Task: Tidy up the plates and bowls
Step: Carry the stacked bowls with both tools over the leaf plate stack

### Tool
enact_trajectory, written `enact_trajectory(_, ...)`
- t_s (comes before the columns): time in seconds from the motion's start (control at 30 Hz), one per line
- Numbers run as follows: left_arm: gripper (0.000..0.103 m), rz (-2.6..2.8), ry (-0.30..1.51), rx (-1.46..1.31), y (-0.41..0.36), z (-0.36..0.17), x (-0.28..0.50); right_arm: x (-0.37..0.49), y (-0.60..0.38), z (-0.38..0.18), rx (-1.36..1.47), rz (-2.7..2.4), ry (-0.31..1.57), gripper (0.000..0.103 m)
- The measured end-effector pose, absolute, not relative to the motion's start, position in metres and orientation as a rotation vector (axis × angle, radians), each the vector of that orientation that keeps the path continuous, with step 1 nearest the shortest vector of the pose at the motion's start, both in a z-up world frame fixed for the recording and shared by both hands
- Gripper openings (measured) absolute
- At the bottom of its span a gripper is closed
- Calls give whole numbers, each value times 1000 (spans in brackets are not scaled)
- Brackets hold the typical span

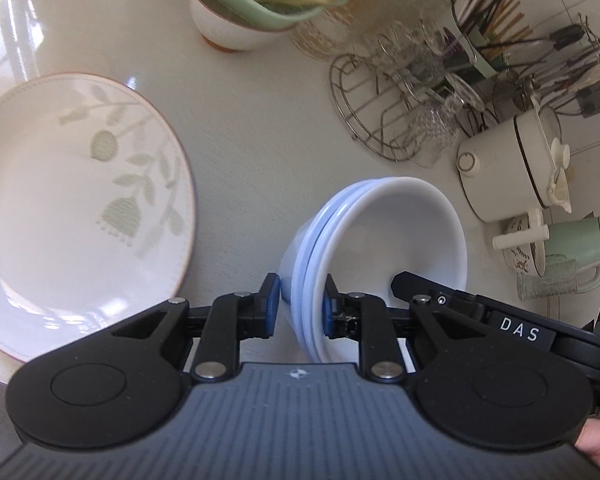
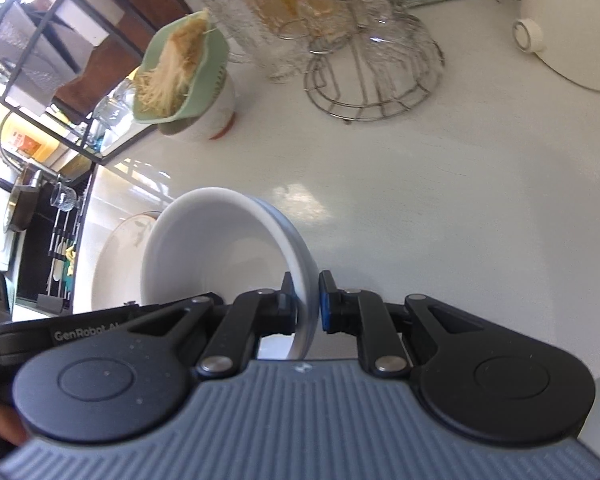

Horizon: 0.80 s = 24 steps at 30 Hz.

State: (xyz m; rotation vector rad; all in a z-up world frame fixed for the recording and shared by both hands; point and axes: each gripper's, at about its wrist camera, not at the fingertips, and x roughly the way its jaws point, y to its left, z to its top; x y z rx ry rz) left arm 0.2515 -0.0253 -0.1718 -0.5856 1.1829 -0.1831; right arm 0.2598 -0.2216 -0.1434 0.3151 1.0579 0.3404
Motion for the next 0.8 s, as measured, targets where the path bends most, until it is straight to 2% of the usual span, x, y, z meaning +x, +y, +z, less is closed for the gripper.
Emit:
enact_trajectory(0.47,25,-89,1122,-633,45,-161,237,264,-153,-136,269,433,1035,14)
enact_trajectory(0.8,25,-7,1117,-681,101,-172,227,272,-96,-144,212,498,1066,15)
